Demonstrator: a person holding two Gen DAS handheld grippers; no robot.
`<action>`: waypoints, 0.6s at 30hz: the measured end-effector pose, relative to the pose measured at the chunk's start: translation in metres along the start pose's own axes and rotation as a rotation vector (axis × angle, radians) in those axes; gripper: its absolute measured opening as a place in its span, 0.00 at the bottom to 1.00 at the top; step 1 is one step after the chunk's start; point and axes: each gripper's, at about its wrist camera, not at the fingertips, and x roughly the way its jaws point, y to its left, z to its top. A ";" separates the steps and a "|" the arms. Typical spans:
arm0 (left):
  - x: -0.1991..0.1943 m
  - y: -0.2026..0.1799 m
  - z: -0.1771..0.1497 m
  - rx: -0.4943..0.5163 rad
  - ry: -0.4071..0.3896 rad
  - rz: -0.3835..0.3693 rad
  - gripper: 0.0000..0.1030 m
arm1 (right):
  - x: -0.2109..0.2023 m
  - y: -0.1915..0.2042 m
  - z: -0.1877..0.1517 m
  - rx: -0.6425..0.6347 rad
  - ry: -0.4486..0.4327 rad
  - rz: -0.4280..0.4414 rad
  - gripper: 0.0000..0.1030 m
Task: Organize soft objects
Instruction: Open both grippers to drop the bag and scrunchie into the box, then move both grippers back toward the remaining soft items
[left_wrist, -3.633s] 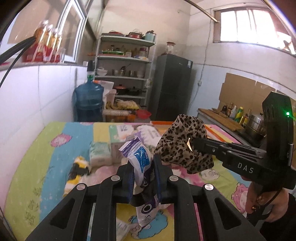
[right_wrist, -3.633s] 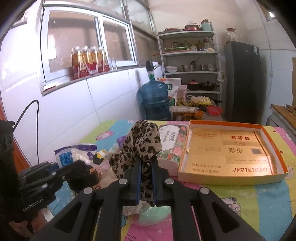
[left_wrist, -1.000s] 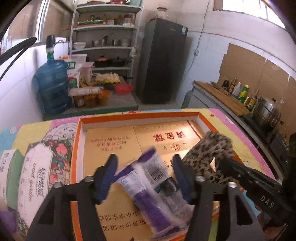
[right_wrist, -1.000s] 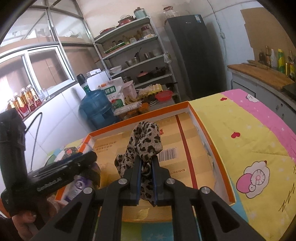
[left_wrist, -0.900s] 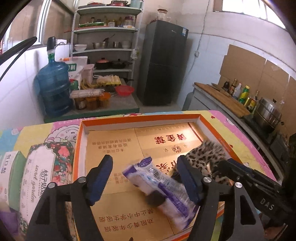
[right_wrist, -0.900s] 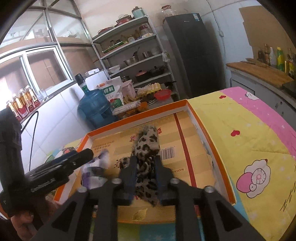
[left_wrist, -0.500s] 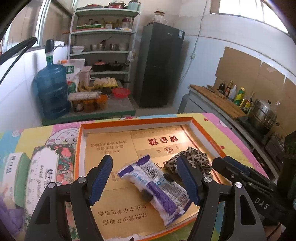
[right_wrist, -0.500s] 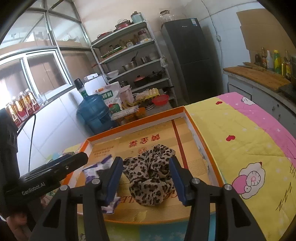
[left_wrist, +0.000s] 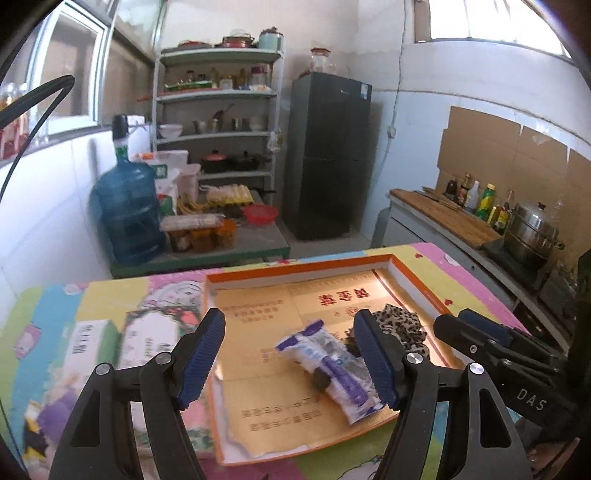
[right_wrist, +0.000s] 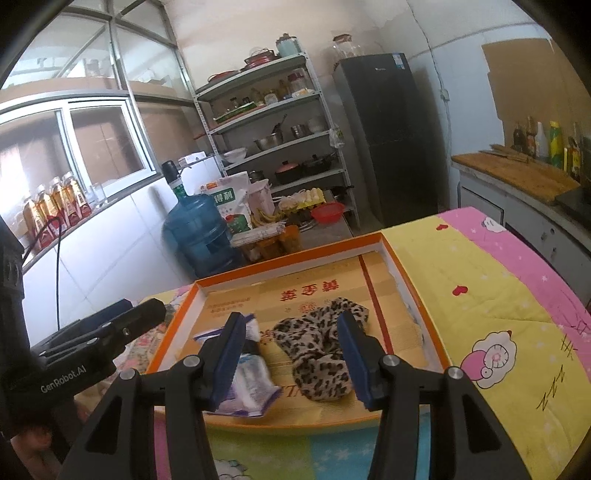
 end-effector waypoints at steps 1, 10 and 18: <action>-0.004 0.002 0.000 0.000 -0.005 0.007 0.72 | -0.002 0.003 0.000 -0.006 -0.001 0.003 0.50; -0.038 0.030 -0.007 -0.014 -0.024 0.058 0.72 | -0.015 0.041 -0.003 -0.056 -0.013 0.029 0.50; -0.064 0.056 -0.015 -0.030 -0.046 0.102 0.72 | -0.024 0.076 -0.008 -0.101 -0.017 0.050 0.50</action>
